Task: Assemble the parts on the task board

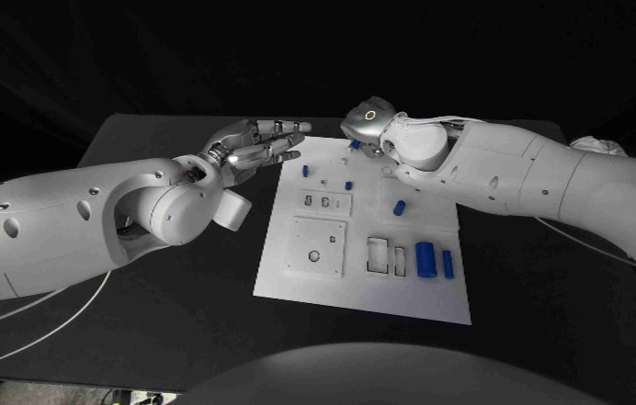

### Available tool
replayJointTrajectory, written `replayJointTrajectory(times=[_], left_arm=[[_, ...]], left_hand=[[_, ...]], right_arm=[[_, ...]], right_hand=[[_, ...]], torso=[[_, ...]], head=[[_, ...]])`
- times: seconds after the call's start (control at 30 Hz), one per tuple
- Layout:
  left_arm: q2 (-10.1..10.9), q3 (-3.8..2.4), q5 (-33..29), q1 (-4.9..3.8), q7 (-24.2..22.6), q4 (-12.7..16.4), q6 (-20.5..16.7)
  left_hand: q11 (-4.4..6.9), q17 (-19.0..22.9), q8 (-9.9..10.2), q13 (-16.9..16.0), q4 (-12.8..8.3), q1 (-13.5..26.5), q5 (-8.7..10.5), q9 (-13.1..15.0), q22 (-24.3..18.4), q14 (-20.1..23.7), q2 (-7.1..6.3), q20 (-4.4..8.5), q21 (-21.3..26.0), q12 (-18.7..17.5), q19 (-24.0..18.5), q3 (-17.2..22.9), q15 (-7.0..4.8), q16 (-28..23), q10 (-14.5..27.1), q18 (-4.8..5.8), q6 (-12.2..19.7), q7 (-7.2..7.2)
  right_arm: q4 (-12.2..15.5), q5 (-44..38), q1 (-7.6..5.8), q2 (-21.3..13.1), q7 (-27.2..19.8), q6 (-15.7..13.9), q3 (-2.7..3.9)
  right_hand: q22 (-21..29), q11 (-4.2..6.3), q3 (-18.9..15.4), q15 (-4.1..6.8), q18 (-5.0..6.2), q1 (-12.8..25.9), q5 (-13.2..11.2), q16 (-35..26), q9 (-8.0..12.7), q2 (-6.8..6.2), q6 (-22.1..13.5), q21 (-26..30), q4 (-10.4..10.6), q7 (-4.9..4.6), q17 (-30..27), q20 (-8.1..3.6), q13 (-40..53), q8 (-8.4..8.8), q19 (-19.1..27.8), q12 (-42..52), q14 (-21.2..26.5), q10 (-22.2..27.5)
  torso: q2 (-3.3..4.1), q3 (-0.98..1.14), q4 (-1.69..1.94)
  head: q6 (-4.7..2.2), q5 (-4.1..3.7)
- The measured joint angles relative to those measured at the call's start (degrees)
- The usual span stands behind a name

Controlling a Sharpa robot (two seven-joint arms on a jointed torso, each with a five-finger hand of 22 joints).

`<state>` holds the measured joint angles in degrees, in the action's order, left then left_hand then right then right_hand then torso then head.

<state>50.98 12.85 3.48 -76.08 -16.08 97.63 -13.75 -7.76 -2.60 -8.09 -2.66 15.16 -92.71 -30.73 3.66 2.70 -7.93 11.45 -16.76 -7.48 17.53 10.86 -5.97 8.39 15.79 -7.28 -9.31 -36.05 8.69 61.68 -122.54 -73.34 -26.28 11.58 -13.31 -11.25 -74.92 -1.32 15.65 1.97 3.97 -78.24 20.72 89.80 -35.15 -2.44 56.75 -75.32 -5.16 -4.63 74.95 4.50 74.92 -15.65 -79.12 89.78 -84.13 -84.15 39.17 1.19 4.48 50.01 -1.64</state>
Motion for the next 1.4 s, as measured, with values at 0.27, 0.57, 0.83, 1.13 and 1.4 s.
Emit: replayJointTrajectory(times=[0.27, 0.57, 0.83, 1.13, 1.4], left_arm=[[-0.06, 0.00, 0.01, 0.00, 0.00, -0.07, 0.00], [-0.10, 0.00, 0.01, 0.00, 0.01, -0.10, 0.00], [-0.18, 0.00, 0.02, 0.00, 0.02, -0.20, 0.00], [-0.39, 0.00, 0.02, 0.00, 0.02, -0.54, 0.00], [-0.41, 0.01, 0.03, 0.01, 0.01, -0.65, 0.00]], left_hand=[[0.00, 0.01, 0.00, 0.00, 0.00, 0.00, 0.00, 0.00, 0.00, 0.00, 0.00, 0.00, 0.00, 0.00, 0.00, 0.00, 0.00, 0.18, 0.00, -0.01, -0.20, 0.20], [0.00, 0.01, 0.00, 0.00, 0.00, 0.00, 0.00, 0.00, 0.00, 0.00, 0.00, 0.00, 0.00, 0.00, 0.00, 0.00, 0.00, 0.18, 0.00, 0.00, -0.19, 0.19], [-0.21, 0.01, -0.22, 0.00, 0.15, 0.00, 0.00, 0.00, 0.00, -0.17, 0.00, 0.00, 0.00, 0.00, 0.00, 0.15, 0.17, 0.18, -0.21, 0.00, -0.19, 0.19], [-0.21, 0.02, -0.22, 0.00, 0.16, 0.00, 0.00, 0.00, 0.00, -0.21, 0.00, 0.00, 0.00, 0.00, 0.00, 0.16, 0.21, 0.18, -0.22, -0.01, -0.19, 0.19], [-0.21, -0.03, -0.22, -0.04, 0.16, 0.00, 0.00, -0.01, 0.00, -0.21, 0.00, 0.00, 0.00, 0.23, 0.00, 0.16, 0.21, 0.18, -0.22, -0.01, 0.03, 0.41]], right_arm=[[-0.03, 0.63, 0.02, 0.00, -0.20, -0.46, 0.01], [-0.03, 1.39, 0.06, 0.00, -0.26, -0.99, 0.02], [0.11, 1.86, 0.13, 0.06, -0.31, -1.21, 0.02], [0.26, 2.41, 0.15, -0.03, -0.52, -1.27, 0.00], [0.32, 2.90, 0.14, -0.07, -0.72, -1.27, 0.00]], right_hand=[[0.00, 0.01, -0.04, 0.21, 0.00, 0.45, -0.02, 0.00, 0.08, 0.15, -0.19, 0.00, -0.04, 0.00, 0.00, 0.00, 0.00, -0.01, 0.00, 0.00, 0.21, 0.01], [0.01, 0.20, 0.12, 0.20, 0.00, 0.68, -0.24, 0.00, 0.18, 0.07, -0.34, 0.00, 0.13, -0.12, -0.01, 0.00, -0.01, -0.02, 0.00, 0.00, 0.21, 0.20], [0.01, 0.20, 0.12, 0.41, -0.01, 0.91, -0.32, 0.00, 0.12, 0.30, -0.96, 0.00, 0.13, 0.28, -0.02, -0.22, -0.01, 0.90, 0.22, 0.00, 0.00, 0.20], [0.02, 0.57, 0.33, 0.62, -0.01, 1.27, -1.19, 0.00, 0.41, 0.25, -2.75, 0.22, 0.33, 0.44, -0.02, -0.42, -0.01, 2.19, 0.01, 0.00, 0.21, 0.16], [0.01, 1.02, 0.46, 0.82, 0.00, 1.72, -2.63, 0.00, 2.10, -0.05, -6.80, 0.22, 0.44, 1.02, -0.02, -0.63, -0.02, 5.59, 0.22, 0.00, 0.00, 0.21]], torso=[[-0.02, 0.01, 0.04], [-0.02, -0.01, 0.04], [0.01, -0.03, 0.07], [0.02, -0.04, 0.04], [-0.01, -0.01, 0.04]], head=[[-0.01, -0.02], [-0.01, -0.02], [-0.01, 0.03], [-0.01, 0.05], [-0.01, 0.24]])
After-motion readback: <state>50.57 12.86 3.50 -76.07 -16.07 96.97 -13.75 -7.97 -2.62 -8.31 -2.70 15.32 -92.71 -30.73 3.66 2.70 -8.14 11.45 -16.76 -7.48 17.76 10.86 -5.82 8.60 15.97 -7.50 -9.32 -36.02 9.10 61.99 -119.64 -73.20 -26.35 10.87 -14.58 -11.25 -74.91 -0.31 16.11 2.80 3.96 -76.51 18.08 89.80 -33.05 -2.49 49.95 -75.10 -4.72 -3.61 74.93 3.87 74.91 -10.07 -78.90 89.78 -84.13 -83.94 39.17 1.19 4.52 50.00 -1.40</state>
